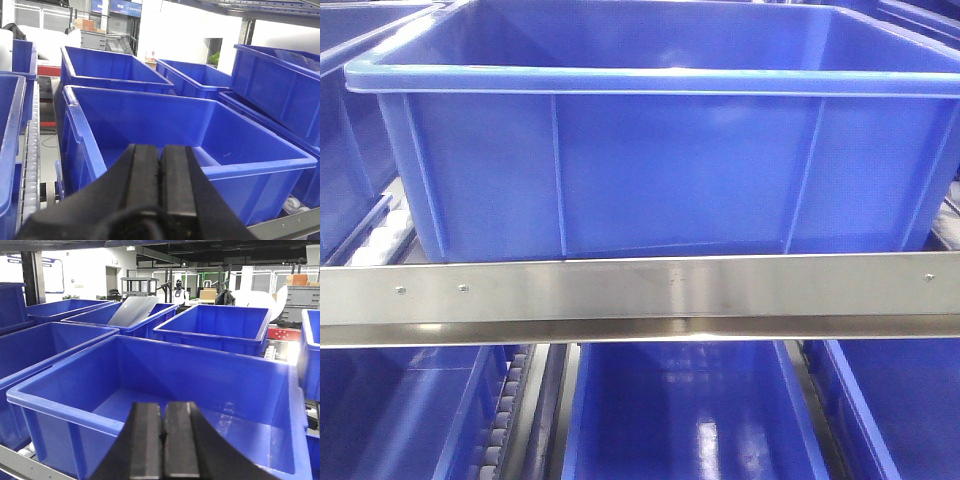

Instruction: Grab silver tray and place in blue box

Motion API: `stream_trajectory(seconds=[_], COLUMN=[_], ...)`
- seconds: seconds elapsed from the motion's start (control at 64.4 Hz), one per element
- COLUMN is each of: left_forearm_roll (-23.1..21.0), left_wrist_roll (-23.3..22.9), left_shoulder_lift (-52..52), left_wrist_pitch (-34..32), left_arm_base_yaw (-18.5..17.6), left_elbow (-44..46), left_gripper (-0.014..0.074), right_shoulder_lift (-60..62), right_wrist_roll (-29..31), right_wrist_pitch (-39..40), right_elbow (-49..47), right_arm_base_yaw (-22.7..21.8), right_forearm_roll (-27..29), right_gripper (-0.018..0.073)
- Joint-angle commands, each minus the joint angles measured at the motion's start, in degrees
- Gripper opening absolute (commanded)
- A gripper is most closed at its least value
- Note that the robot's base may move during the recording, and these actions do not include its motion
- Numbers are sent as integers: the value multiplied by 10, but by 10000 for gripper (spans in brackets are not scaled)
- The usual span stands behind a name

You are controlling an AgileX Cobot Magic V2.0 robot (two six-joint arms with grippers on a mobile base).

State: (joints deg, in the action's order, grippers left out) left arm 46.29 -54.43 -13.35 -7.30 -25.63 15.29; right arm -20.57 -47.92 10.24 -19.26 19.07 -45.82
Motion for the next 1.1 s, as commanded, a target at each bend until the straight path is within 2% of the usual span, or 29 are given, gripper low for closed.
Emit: stream_trajectory(seconds=[0.0, 0.435, 0.497, 0.574, 0.652, 0.698, 0.776, 0.838, 0.9, 1.086], left_forearm_roll=[-1, -1, -1, -1, -1, -1, -1, -1, -1, -1], left_wrist_roll=[-4, -4, -4, -4, -4, -4, -4, -4, -4, -4], left_shoulder_lift=[-5, -5, -5, -5, -5, -5, -5, -5, -5, -5], left_wrist_pitch=[-39, -39, -39, -39, -39, -39, -39, -39, -39, -39], left_arm_base_yaw=[1, 1, 1, 1, 1, 1, 1, 1, 1, 1], left_elbow=[15, 15, 15, 15, 15, 15, 15, 15, 15, 15], left_gripper=[-104, -104, -104, -104, -104, -104, -104, -104, -104, -104], right_shoulder_lift=[-3, -2, -2, -1, 0, 3, 13, 23, 36, 101], right_wrist_roll=[4, 5, 26, 122, 267, 362, 453, 469, 469, 469], right_wrist_pitch=[34, 24, 24, 22, 22, 22, 23, 26, 29, 29], right_elbow=[-15, -11, -5, 9, 21, 28, 44, 67, 91, 150], right_arm_base_yaw=[-1, -1, -1, -2, -16, -38, -77, -110, -130, -139], right_forearm_roll=[-2, -2, 6, 95, 222, 287, 370, 421, 450, 458], right_gripper=[27, 27, 27, 27, 27, 27, 27, 27, 27, 27])
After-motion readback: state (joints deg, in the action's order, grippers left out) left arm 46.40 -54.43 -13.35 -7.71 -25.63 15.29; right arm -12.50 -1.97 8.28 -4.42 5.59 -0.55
